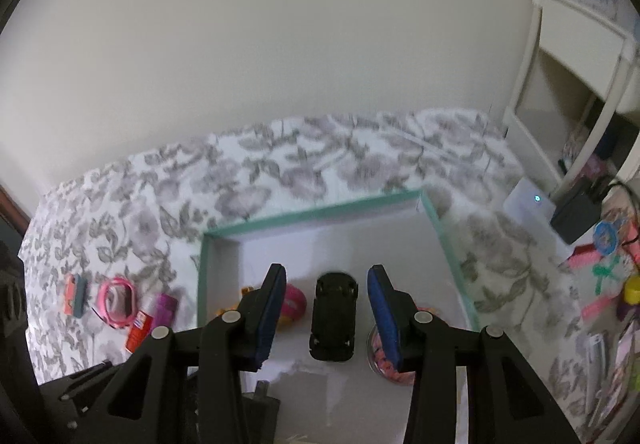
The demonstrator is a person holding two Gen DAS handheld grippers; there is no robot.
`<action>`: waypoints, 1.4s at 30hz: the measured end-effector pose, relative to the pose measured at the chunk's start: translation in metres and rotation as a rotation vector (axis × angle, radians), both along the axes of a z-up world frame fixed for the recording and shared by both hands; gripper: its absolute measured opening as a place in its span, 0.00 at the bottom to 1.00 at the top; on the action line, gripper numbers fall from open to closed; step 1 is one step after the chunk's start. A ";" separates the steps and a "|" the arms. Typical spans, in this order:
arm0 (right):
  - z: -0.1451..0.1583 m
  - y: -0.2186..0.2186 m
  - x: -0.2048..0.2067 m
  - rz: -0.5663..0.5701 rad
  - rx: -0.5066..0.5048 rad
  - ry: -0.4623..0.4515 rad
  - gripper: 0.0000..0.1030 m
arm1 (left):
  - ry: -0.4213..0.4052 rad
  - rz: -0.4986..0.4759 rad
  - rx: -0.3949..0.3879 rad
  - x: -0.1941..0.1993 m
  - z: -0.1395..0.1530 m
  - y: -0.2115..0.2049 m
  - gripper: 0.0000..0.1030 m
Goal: Organize rigid objects
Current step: 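Move both grippers back over the toys beside the tray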
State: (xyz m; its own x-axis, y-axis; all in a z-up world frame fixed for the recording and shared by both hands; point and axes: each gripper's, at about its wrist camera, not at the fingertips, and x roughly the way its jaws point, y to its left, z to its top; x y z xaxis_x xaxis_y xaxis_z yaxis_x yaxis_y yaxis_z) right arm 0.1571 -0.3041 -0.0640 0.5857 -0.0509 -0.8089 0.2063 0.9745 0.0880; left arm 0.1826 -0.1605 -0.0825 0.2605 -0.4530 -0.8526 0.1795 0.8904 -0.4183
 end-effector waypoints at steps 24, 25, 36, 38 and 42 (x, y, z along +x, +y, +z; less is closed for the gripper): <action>0.002 0.016 0.003 0.054 -0.059 -0.001 0.87 | -0.106 0.189 0.164 0.013 0.017 0.060 0.77; 0.002 0.017 0.003 0.055 -0.060 0.001 0.88 | -0.108 0.196 0.169 0.013 0.016 0.062 0.77; -0.006 0.022 0.007 0.069 -0.059 0.019 0.99 | -0.098 0.254 0.187 0.017 0.010 0.084 0.85; -0.006 0.023 0.007 0.069 -0.058 0.018 1.00 | -0.105 0.269 0.196 0.017 0.010 0.088 0.86; -0.007 0.023 0.008 0.071 -0.054 0.020 1.00 | -0.120 0.286 0.225 0.018 0.009 0.093 0.90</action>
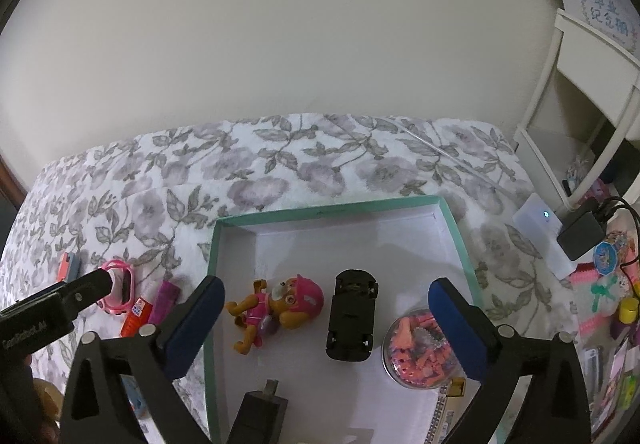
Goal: Organize rigid objects
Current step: 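Move both grippers back over the toys beside the tray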
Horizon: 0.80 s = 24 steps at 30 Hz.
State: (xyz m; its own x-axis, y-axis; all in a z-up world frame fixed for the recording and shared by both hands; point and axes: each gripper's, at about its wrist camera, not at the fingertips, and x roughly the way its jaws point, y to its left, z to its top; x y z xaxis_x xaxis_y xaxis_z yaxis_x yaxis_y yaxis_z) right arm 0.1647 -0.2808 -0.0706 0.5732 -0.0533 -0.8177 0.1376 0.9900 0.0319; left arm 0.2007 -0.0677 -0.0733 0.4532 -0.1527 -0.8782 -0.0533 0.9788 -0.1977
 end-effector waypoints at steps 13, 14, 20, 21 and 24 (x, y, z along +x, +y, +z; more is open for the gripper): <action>-0.004 0.002 0.002 0.004 0.002 0.020 1.00 | 0.005 0.010 0.005 0.001 -0.003 0.004 0.97; -0.005 0.002 0.002 0.005 0.002 0.022 1.00 | 0.005 0.011 0.004 0.001 -0.003 0.004 0.97; -0.004 0.012 0.002 0.030 0.011 0.024 1.00 | 0.006 0.030 -0.014 0.003 -0.002 0.023 0.97; -0.002 0.016 0.001 0.044 0.015 0.021 1.00 | 0.005 0.044 -0.017 0.003 -0.002 0.030 0.97; 0.000 0.033 0.000 0.092 0.031 0.014 1.00 | 0.004 0.099 -0.007 0.003 0.001 0.055 0.97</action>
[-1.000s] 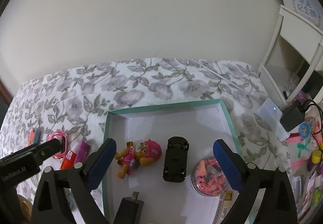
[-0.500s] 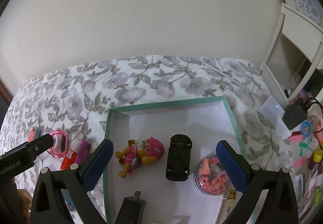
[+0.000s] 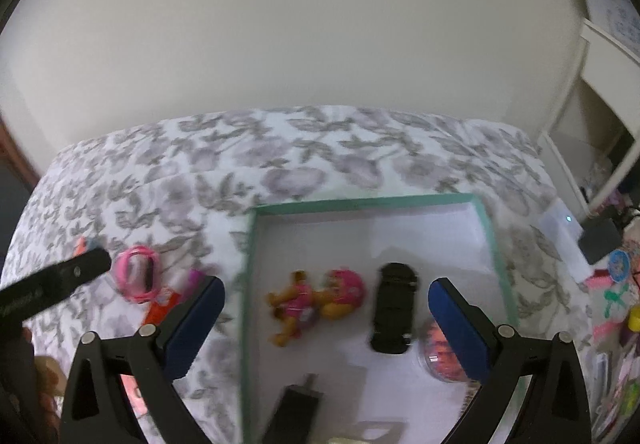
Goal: Organize rigid objects
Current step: 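Move both grippers back over the toys beside the tray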
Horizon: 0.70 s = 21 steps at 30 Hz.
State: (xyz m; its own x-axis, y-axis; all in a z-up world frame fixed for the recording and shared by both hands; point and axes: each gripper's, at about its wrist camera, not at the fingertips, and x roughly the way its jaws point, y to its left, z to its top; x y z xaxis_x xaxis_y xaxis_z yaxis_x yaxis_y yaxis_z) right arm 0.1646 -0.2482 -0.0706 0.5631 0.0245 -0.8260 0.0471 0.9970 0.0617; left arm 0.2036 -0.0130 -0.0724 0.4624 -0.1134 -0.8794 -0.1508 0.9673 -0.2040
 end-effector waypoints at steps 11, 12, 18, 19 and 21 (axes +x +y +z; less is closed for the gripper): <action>-0.015 0.088 -0.009 0.209 0.021 0.043 1.00 | 0.073 0.144 0.029 -0.006 -0.015 0.071 0.97; -0.018 0.097 -0.010 0.231 0.020 0.051 1.00 | 0.081 0.142 0.029 -0.006 -0.017 0.072 0.97; -0.042 0.138 -0.017 0.325 0.016 0.115 1.00 | 0.120 0.121 0.068 -0.007 -0.027 0.079 0.97; -0.046 0.142 -0.017 0.332 0.015 0.127 1.00 | 0.126 0.115 0.089 -0.007 -0.028 0.079 0.97; -0.053 0.148 -0.019 0.341 0.023 0.152 1.00 | 0.139 0.107 0.111 -0.006 -0.032 0.081 0.97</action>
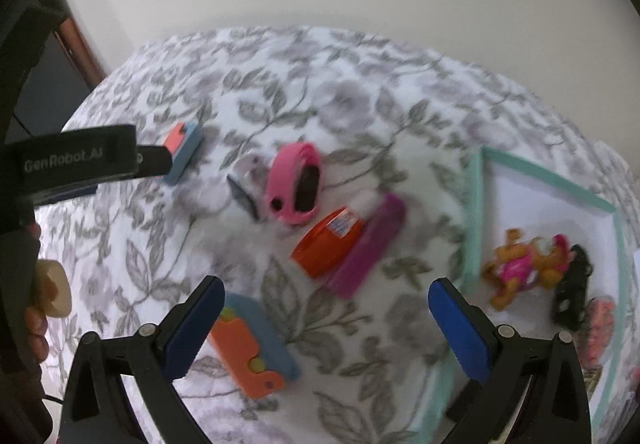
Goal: Organize rigid objects
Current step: 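Move both grippers back over the toys beside the tray, then grasp the orange-blue folding block with the right gripper while the left grasps the white smartwatch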
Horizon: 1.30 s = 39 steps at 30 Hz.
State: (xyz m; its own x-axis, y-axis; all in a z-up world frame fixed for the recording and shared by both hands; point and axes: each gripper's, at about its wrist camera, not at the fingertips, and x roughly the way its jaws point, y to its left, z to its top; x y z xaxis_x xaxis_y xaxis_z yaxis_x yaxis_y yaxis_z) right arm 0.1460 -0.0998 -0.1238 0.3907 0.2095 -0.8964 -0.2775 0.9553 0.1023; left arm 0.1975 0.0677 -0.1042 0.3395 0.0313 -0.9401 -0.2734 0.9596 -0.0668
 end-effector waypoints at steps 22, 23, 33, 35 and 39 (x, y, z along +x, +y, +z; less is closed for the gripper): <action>-0.047 0.044 -0.019 0.155 -0.084 0.127 1.00 | 0.020 0.015 -0.039 0.005 -0.011 0.010 0.97; -0.048 0.044 -0.019 0.151 -0.090 0.122 1.00 | 0.020 0.015 -0.044 0.005 -0.012 0.009 0.97; -0.051 0.022 -0.008 0.101 -0.132 0.107 1.00 | 0.018 -0.009 -0.154 0.010 -0.016 -0.002 0.97; -0.051 0.015 -0.005 0.084 -0.132 0.114 1.00 | 0.018 -0.010 -0.162 0.011 -0.017 -0.006 0.97; -0.051 0.006 -0.003 0.063 -0.134 0.114 1.00 | -0.001 0.003 -0.234 0.013 -0.020 -0.009 0.97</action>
